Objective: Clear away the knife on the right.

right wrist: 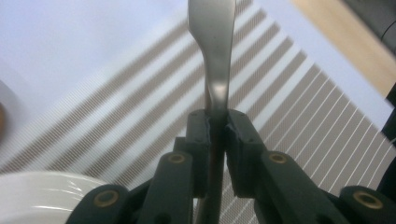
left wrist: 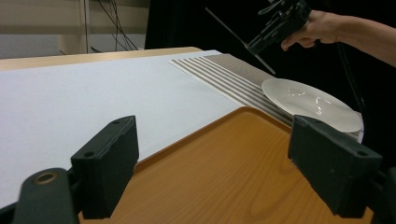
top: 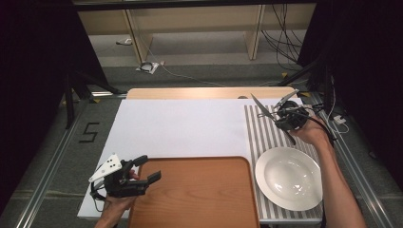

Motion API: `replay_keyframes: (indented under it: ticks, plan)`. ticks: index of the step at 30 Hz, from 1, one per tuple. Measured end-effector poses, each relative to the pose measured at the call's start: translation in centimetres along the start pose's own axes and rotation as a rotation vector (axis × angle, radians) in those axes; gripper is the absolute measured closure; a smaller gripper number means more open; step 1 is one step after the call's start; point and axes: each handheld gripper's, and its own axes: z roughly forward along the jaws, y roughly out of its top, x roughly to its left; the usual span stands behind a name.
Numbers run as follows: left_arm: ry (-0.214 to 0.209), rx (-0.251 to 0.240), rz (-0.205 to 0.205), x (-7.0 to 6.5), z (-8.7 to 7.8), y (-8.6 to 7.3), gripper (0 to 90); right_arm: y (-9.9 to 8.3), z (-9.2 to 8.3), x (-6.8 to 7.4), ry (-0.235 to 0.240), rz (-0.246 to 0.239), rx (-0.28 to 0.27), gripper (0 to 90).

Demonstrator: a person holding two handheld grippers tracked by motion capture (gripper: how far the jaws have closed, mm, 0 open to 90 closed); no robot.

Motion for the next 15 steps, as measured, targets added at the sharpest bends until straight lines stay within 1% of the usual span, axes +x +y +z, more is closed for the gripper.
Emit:
replay_keyframes:
  ticks: [1, 2, 3, 4, 5, 7, 9, 10, 12, 13, 15]
  plan:
    - [0.001, 0.000, 0.000, 0.0, 0.0, 0.0, 16.2, 0.1, -0.4, 0.1, 0.000, -0.001, -0.013, 80.8]
    - [0.001, 0.001, 0.001, 0.0, 0.0, 0.0, 16.2, 0.3, -1.0, 0.5, 0.006, 0.008, -0.043, 80.8]
    - [0.001, 0.000, 0.001, 0.0, 0.0, 0.0, 16.2, 0.4, -1.3, 0.7, 0.013, 0.014, -0.057, 80.8]
    - [0.001, 0.000, 0.001, 0.0, 0.0, 0.0, 16.2, 0.5, -1.8, 1.1, 0.018, 0.019, -0.086, 80.9]
    - [0.001, 0.000, 0.001, 0.0, 0.0, 0.0, 16.2, 0.5, -2.1, 1.3, 0.021, 0.020, -0.100, 80.8]
    - [0.002, -0.001, 0.000, 0.0, 0.0, 0.0, 16.2, 0.7, -2.9, 2.0, 0.047, 0.033, -0.131, 80.8]
    - [0.001, -0.001, 0.000, 0.0, 0.0, 0.0, 16.3, 0.8, -3.6, 2.6, 0.060, 0.036, -0.160, 80.8]
    - [0.002, -0.001, 0.001, 0.0, 0.0, 0.0, 16.2, 0.8, -4.0, 3.1, 0.072, 0.041, -0.187, 80.8]
    - [0.002, -0.001, 0.001, 0.0, 0.0, 0.0, 16.2, 0.9, -4.7, 3.7, 0.092, 0.057, -0.221, 80.8]
    - [0.002, 0.000, 0.000, 0.0, 0.0, 0.0, 16.2, 0.9, -5.1, 4.1, 0.099, 0.059, -0.240, 80.8]
    - [0.002, -0.001, -0.001, 0.0, 0.0, 0.0, 16.3, 0.9, -5.7, 5.0, 0.103, 0.056, -0.261, 80.9]
